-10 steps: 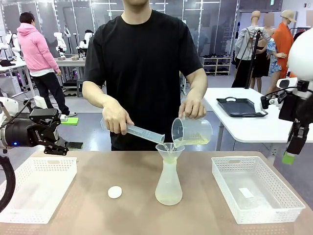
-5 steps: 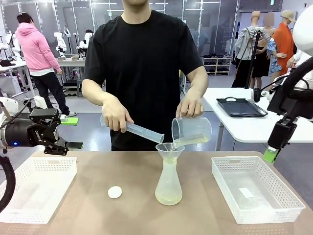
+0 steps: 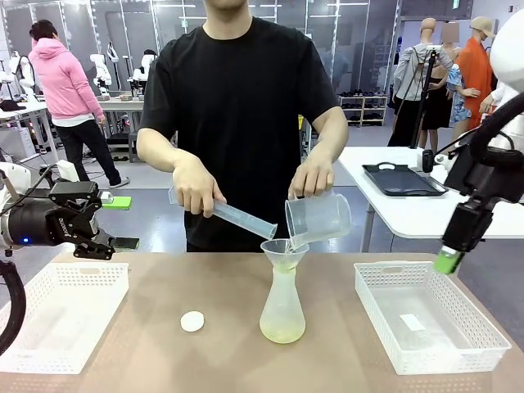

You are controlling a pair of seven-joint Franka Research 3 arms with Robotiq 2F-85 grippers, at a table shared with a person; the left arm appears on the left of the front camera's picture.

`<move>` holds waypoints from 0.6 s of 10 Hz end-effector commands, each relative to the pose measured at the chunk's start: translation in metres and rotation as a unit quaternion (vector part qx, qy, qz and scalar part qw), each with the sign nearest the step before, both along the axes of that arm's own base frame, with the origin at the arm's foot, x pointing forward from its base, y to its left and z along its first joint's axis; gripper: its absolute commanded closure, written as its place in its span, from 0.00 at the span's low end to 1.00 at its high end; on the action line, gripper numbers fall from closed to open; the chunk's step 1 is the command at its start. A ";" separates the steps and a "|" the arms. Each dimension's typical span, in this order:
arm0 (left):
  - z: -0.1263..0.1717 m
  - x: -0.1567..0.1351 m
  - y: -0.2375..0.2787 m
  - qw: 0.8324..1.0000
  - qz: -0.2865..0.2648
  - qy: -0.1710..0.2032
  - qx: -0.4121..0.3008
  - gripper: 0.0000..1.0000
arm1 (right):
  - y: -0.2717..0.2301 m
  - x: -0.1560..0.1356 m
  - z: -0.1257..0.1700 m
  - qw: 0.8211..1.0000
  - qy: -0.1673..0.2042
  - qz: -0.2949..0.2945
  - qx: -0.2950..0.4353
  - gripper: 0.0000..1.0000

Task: Prepare the solutions needed for the experiment.
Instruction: Once the solution is in the Big flask , pick up the Plastic Funnel and place it back into the right Organizing basket.

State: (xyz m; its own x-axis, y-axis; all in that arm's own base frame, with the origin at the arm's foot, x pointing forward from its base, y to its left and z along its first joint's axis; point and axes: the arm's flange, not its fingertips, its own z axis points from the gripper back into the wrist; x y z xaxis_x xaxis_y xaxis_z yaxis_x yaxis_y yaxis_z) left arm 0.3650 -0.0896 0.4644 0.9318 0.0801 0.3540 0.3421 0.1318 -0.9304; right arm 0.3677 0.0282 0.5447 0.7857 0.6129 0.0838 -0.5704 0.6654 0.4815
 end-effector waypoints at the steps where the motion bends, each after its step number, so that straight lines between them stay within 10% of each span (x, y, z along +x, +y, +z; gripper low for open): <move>1: 0.002 -0.001 0.000 1.000 -0.004 0.002 -0.004 0.00 | 0.017 -0.019 -0.007 0.976 0.096 -0.158 0.115 0.61; 3: 0.002 -0.001 0.000 1.000 -0.004 0.002 -0.004 0.00 | 0.027 -0.034 -0.007 0.933 0.173 -0.258 0.180 0.61; 6: 0.002 -0.001 0.000 1.000 -0.004 0.002 -0.004 0.00 | 0.021 -0.043 -0.018 0.884 0.192 -0.345 0.249 0.61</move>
State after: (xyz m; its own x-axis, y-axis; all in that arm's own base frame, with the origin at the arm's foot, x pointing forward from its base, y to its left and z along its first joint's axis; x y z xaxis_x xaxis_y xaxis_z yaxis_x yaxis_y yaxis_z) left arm 0.3650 -0.0896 0.4644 0.9319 0.0800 0.3539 0.3420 0.1317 -0.9304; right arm 0.3348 0.0401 0.5320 0.9820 0.0437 -0.1837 0.1372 0.5030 0.8533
